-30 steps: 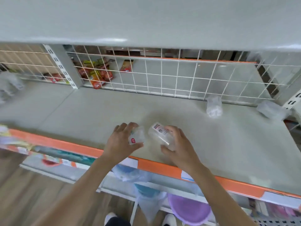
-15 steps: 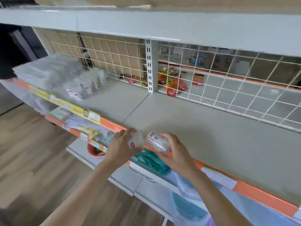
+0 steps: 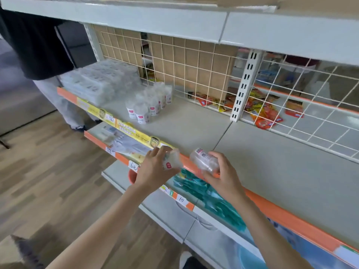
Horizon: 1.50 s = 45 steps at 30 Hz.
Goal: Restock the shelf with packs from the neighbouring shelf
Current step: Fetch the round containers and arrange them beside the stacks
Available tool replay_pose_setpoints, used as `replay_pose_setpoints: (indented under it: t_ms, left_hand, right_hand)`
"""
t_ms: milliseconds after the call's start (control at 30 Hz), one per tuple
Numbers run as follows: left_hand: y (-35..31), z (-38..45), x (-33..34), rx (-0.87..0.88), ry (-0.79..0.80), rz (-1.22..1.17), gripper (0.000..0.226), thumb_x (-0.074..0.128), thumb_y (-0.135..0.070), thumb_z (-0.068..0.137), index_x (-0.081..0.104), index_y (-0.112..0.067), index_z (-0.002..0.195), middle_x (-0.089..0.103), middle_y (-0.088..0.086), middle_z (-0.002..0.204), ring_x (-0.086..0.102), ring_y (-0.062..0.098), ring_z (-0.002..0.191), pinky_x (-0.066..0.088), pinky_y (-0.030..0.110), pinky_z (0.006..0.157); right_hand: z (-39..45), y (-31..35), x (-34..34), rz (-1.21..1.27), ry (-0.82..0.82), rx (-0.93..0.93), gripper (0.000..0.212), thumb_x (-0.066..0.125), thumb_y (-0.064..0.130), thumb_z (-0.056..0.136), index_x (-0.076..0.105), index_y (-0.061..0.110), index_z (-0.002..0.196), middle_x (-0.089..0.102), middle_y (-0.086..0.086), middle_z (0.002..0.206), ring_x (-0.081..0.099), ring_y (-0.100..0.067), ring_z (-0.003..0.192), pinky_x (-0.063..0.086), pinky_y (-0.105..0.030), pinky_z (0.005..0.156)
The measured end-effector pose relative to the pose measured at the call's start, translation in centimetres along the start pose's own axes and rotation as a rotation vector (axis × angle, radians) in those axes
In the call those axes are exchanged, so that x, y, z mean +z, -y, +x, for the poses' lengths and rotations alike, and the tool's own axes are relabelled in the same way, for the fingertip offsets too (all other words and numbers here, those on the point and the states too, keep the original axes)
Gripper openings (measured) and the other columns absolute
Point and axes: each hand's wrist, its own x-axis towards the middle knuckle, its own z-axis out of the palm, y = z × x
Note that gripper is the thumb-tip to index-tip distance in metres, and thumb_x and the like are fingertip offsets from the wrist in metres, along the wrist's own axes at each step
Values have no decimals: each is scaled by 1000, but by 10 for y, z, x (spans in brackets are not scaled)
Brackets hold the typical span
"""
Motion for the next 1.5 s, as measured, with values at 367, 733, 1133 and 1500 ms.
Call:
replay_pose_setpoints:
  t_ms: [367,733,1133,1500]
  left_hand:
    - [23,126,19,139,184,3,62,77,-39,67,52,-24,122,49,0,106,44,20,103,39,27,86]
    - [49,205,46,374,392,-86,70,69,-48,54,46,-15,111,45,-5,102,41,11,93,33,16,77]
    - [75,208,42,467,467,-265,57,67,-53,66,32,-27,103,48,-9,95,47,5,78,33,17,61]
    - [84,219,49,508,359,-110,60,49,-52,71,48,-12,116,51,2,107,43,20,98,36,25,83]
  right_hand:
    - [113,-64,6,-219,-199,202,55,70,13,75,47,8,125,56,-17,115,54,-34,102,44,-37,82]
    - [130,-15,8,-345,-306,-64,42,43,36,81,54,15,115,49,1,110,48,-10,96,41,-18,80]
    - [191,15,64,13,104,344,36,64,46,79,47,28,104,53,14,86,57,-8,80,44,-19,63]
    - [205,23,48,-258,143,179,53,66,28,82,39,24,128,42,6,119,45,-6,105,43,-21,83]
